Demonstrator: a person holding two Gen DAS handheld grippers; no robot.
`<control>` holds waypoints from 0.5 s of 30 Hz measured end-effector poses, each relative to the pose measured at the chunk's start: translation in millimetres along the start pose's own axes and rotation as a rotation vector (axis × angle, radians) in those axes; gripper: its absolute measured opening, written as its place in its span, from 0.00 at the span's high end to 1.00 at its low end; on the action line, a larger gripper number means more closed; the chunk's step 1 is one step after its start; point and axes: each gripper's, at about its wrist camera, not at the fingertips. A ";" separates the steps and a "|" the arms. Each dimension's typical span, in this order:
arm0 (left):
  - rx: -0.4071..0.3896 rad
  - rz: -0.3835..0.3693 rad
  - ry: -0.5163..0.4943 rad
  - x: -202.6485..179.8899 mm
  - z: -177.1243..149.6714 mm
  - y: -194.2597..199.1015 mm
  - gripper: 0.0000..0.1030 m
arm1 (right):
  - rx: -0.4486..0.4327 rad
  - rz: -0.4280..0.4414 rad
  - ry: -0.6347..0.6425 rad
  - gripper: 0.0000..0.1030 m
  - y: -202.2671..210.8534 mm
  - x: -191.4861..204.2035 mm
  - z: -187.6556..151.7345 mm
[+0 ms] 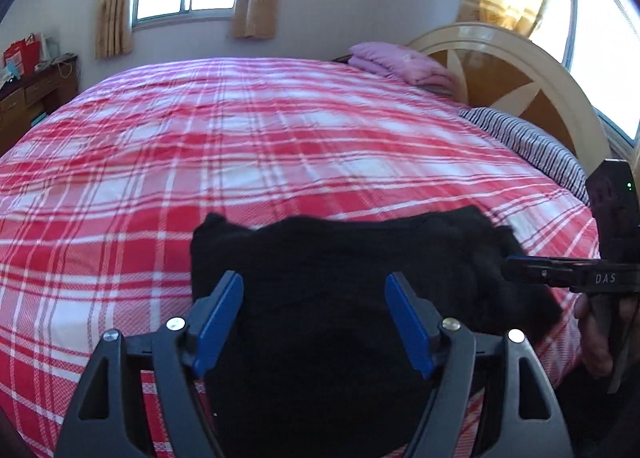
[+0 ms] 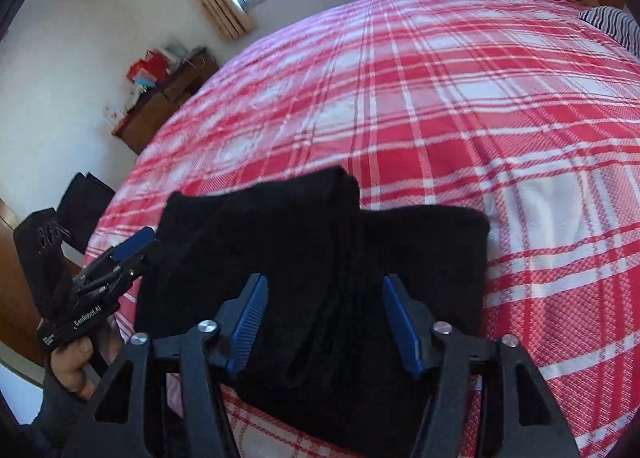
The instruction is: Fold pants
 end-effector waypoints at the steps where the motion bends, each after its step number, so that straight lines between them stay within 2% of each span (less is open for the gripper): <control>1: 0.008 0.002 0.011 1.7 -1.8 -2.7 0.26 | 0.000 -0.010 0.016 0.50 -1.2 1.0 -1.2; 4: 0.020 -0.002 0.018 -1.2 -7.6 -8.6 0.25 | 0.001 -0.017 0.048 0.64 -1.7 5.3 -4.8; 5: 0.021 0.003 0.014 -2.7 -7.6 -9.0 0.24 | -0.006 -0.028 0.054 0.76 -2.2 5.1 -4.1; 6: 0.018 0.004 0.010 -3.7 -8.6 -6.8 0.22 | -0.014 -0.033 0.068 0.83 -2.0 6.7 -4.6; 15: -0.029 0.006 0.006 -2.7 -1.8 0.9 0.20 | -0.156 -0.016 0.130 0.87 48.2 24.0 -9.0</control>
Point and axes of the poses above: each gripper's, at about its wrist camera, not at the fingertips, and y roughly against the way its jaws point, x to its left, z to its top, and after that the axes turned 3 degrees about x, right-handed
